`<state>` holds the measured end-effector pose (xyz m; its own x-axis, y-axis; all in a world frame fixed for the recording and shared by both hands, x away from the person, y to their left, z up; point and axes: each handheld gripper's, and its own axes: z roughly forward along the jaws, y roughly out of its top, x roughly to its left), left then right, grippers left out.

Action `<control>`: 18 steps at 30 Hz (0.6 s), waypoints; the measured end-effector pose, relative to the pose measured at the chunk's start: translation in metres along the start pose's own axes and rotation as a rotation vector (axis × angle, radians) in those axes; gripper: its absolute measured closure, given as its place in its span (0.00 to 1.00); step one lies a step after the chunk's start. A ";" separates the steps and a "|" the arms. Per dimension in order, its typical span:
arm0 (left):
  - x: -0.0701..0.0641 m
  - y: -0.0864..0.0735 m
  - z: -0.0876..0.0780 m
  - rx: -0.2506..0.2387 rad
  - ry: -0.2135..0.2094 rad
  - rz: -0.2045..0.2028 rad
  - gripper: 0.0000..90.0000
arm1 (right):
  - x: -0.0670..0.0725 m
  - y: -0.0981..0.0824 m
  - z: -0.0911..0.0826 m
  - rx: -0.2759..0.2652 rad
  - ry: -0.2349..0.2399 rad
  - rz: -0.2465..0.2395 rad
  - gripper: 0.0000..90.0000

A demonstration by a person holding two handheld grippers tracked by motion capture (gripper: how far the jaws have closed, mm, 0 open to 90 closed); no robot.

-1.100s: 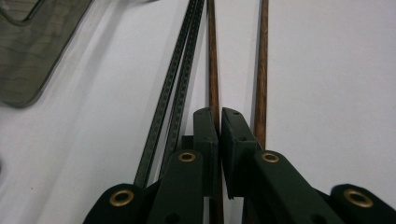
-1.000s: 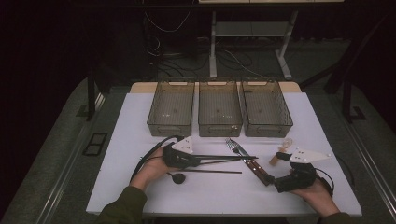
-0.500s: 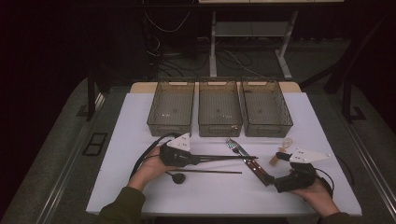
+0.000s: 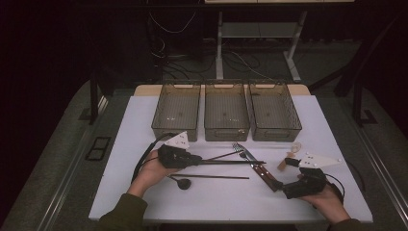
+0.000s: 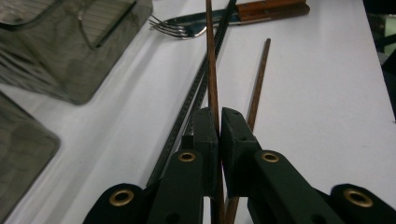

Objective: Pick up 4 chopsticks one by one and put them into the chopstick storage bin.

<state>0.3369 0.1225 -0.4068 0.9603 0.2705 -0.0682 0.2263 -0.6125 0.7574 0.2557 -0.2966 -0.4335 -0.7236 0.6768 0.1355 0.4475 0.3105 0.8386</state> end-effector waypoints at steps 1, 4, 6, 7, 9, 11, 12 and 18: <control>0.000 0.000 -0.002 -0.009 0.002 -0.006 0.94 | 0.000 0.000 0.000 0.003 -0.001 0.003 0.01; 0.001 0.001 -0.006 -0.024 0.005 -0.025 0.94 | -0.002 -0.003 0.002 0.016 0.003 0.014 0.01; 0.001 0.001 -0.010 -0.033 0.002 -0.033 0.94 | -0.003 -0.004 0.003 0.027 -0.001 0.024 0.01; 0.001 0.001 -0.011 -0.036 0.005 -0.036 0.94 | -0.003 -0.005 0.004 0.030 -0.004 0.025 0.01; 0.001 0.002 -0.014 -0.036 0.007 -0.036 0.94 | -0.004 -0.006 0.005 0.040 -0.006 0.025 0.01; 0.001 0.004 -0.016 -0.039 0.006 -0.043 0.94 | -0.003 -0.007 0.006 0.042 -0.008 0.021 0.01; 0.001 0.004 -0.017 -0.042 0.009 -0.046 0.94 | -0.002 -0.007 0.007 0.039 -0.015 0.015 0.01; 0.001 0.010 -0.022 -0.039 0.028 -0.063 0.94 | 0.000 -0.006 0.009 0.020 -0.012 0.017 0.01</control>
<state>0.3367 0.1336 -0.3852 0.9395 0.3281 -0.0987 0.2787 -0.5643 0.7771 0.2575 -0.2926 -0.4429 -0.7095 0.6900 0.1431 0.4701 0.3121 0.8256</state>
